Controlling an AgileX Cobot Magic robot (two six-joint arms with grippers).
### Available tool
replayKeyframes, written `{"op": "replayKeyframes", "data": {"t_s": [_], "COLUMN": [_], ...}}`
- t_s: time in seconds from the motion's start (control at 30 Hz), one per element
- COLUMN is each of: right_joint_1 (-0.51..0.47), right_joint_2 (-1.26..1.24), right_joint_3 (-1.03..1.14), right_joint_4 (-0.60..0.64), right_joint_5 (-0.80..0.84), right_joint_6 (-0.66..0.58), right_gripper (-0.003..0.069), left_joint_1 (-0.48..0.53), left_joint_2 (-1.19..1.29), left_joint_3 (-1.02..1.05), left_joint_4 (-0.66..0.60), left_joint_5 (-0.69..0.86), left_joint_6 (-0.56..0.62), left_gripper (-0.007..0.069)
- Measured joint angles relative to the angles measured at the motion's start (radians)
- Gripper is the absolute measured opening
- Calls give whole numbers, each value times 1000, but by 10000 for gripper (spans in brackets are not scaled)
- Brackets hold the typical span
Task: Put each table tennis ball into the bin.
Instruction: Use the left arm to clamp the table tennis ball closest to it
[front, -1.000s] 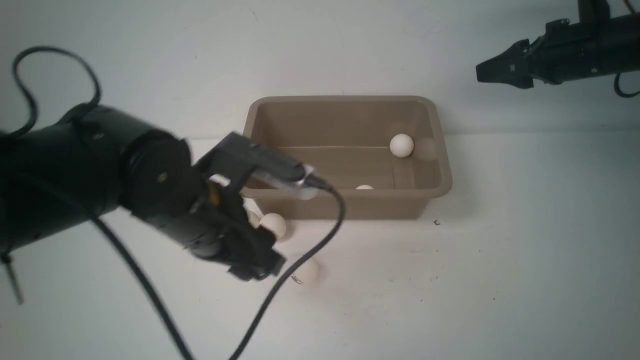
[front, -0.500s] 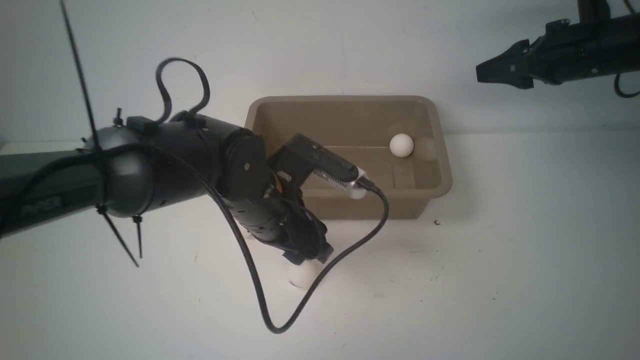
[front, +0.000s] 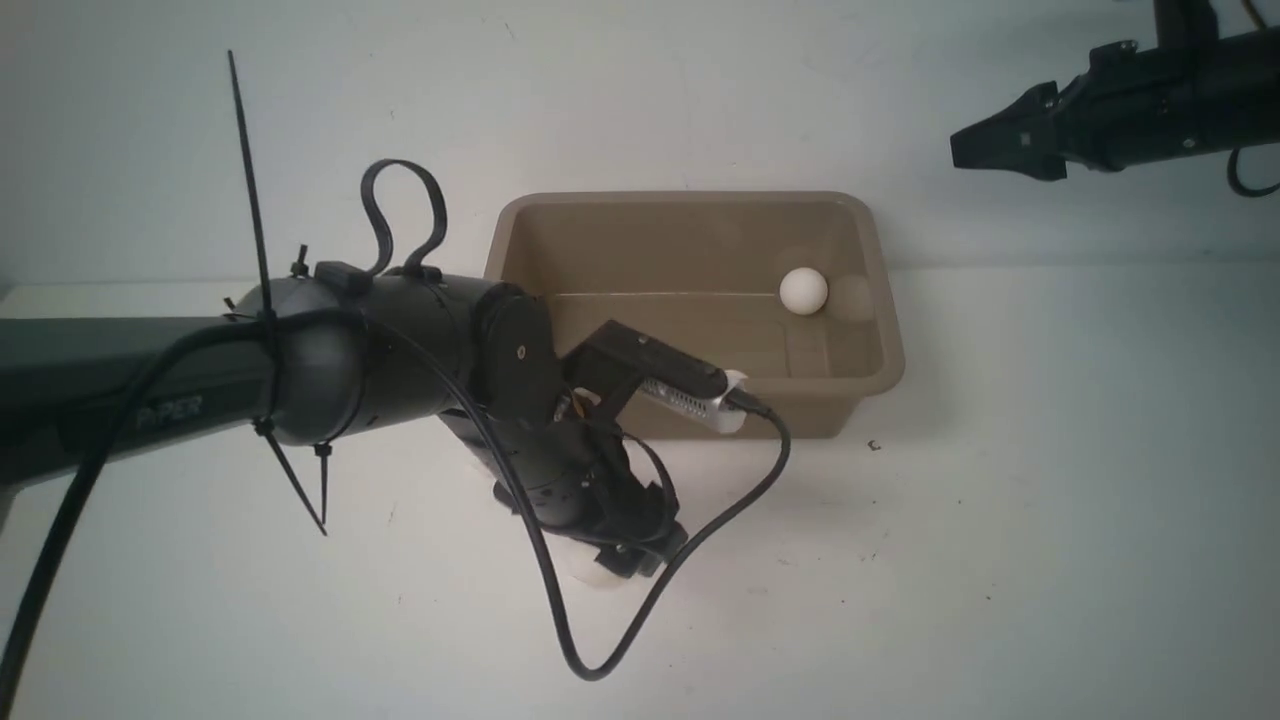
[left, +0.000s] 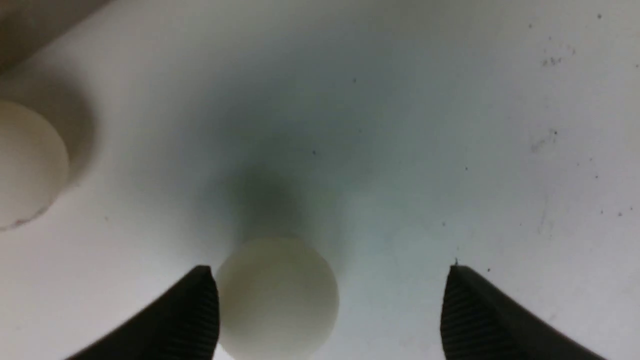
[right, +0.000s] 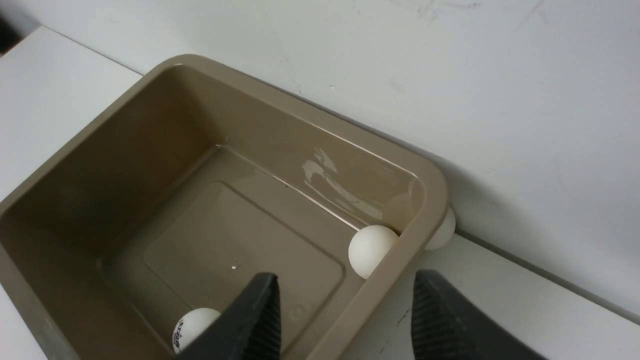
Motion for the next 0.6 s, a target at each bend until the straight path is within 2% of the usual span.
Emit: {"op": "replayKeyframes", "data": {"t_s": [0.43,0.5,0.57,0.6], "right_joint_1": [0,0,0,0], "right_joint_2": [0,0,0,0], "right_joint_3": [0,0,0,0], "right_joint_4": [0,0,0,0], "right_joint_5": [7,7,8,8], "right_joint_6": [0,-1,-3,-3], "right_gripper": [332,332,332,332], "left_joint_1": [0,0,0,0], "left_joint_2": [73,74,74,74], "left_joint_3": [0,0,0,0], "left_joint_4": [49,54,77,83], "left_joint_5": [4,-8,-12,-12], "left_joint_6": [-60,-79,-109,-114], "left_gripper": [530,483,393,384]}}
